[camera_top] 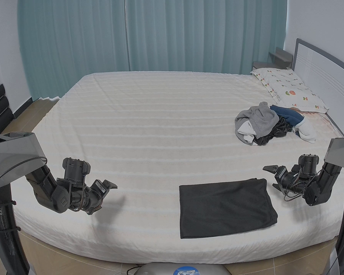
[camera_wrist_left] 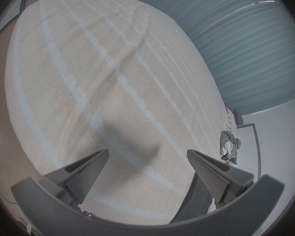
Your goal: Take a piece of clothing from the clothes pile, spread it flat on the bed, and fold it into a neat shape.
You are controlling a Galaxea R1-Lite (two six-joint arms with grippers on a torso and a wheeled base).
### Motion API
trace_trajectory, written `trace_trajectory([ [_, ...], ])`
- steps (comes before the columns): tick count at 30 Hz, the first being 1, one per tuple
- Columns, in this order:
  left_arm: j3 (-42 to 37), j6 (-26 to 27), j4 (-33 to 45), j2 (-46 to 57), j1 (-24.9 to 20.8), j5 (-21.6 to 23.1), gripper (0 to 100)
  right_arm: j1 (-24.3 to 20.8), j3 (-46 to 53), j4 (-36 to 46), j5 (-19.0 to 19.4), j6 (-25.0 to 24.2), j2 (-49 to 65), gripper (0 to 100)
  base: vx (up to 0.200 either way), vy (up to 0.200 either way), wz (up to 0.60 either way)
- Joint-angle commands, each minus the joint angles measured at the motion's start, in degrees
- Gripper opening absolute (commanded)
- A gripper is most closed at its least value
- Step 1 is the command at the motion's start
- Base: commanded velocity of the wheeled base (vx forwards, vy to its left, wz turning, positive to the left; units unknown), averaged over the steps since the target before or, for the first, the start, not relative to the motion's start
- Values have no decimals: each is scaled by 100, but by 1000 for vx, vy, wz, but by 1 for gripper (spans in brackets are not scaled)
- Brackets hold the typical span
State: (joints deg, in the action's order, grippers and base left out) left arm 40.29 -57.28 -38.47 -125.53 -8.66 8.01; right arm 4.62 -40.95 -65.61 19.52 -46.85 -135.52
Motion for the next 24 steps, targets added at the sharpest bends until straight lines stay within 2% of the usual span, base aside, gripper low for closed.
trace_trajectory([
  [1, 5, -11, -2, 11, -31, -1, 100, 100, 983, -110, 17, -773, 931, 100, 0, 0, 0],
  [5, 5, -11, -2, 11, -31, -1, 100, 206, 1344, -435, 70, -1195, 922, 100, 0, 0, 0],
  [8, 14, -20, -2, 11, -31, -19, 100, 232, 1528, -1033, 87, -1582, 641, 100, -200, 0, 0],
  [16, 137, -134, 15, 11, -31, -142, 100, 294, 1687, -1516, 175, -1661, 439, 100, 0, 0, 0],
  [20, 278, -565, 68, 55, -40, -194, 100, 294, 1898, -1885, 193, -1661, 377, 100, 0, 0, 0],
  [24, 383, -635, 138, 11, -101, -203, 100, 294, 2073, -2263, 281, -1661, 272, 100, 0, -200, 0],
])
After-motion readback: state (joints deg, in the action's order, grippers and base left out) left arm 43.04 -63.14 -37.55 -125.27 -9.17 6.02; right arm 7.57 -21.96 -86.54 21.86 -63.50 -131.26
